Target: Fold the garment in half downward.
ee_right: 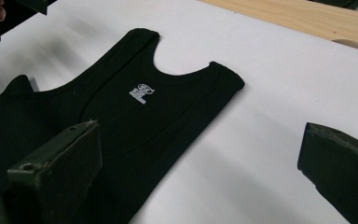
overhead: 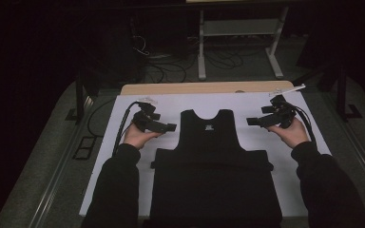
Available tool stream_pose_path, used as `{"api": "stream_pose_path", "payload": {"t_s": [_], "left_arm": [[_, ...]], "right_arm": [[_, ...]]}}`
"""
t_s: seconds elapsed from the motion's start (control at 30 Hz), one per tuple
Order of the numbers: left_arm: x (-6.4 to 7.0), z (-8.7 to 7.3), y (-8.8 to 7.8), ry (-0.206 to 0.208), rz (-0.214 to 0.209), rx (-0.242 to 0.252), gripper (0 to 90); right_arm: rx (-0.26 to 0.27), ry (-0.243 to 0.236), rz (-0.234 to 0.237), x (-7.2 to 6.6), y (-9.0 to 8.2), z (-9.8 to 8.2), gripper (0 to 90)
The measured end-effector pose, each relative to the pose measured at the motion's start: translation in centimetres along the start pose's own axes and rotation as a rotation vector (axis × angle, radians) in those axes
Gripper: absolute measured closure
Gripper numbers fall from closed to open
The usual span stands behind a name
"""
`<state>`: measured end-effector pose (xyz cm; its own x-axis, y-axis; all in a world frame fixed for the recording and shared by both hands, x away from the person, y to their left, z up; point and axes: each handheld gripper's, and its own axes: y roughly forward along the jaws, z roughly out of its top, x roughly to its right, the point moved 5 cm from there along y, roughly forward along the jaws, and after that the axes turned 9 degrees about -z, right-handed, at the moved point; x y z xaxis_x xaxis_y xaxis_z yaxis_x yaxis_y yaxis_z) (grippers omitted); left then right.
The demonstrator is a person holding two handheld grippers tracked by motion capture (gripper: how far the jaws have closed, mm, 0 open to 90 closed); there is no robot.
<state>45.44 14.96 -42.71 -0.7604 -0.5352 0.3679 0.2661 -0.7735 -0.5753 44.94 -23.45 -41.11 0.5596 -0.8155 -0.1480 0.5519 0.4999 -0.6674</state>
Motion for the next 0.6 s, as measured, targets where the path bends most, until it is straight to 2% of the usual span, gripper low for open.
{"api": "stream_pose_path", "payload": {"t_s": [0.23, 0.33, 0.6], "left_arm": [[-0.3, -0.2, 1.1, -0.022, -0.006, -0.003, 0.0], [-0.3, -0.5, 1.6, -0.019, -0.006, -0.023, 0.0], [-0.3, -0.6, 2.4, -0.021, -0.015, -0.021, 0.0]], "right_arm": [[-0.019, 0.0, 0.005, -0.1, 1.3, -0.3, 0.0], [-0.028, 0.0, 0.01, -0.2, 1.8, -0.4, 0.0], [-0.039, 0.0, 0.019, -0.6, 2.9, -0.8, 0.0]]}}
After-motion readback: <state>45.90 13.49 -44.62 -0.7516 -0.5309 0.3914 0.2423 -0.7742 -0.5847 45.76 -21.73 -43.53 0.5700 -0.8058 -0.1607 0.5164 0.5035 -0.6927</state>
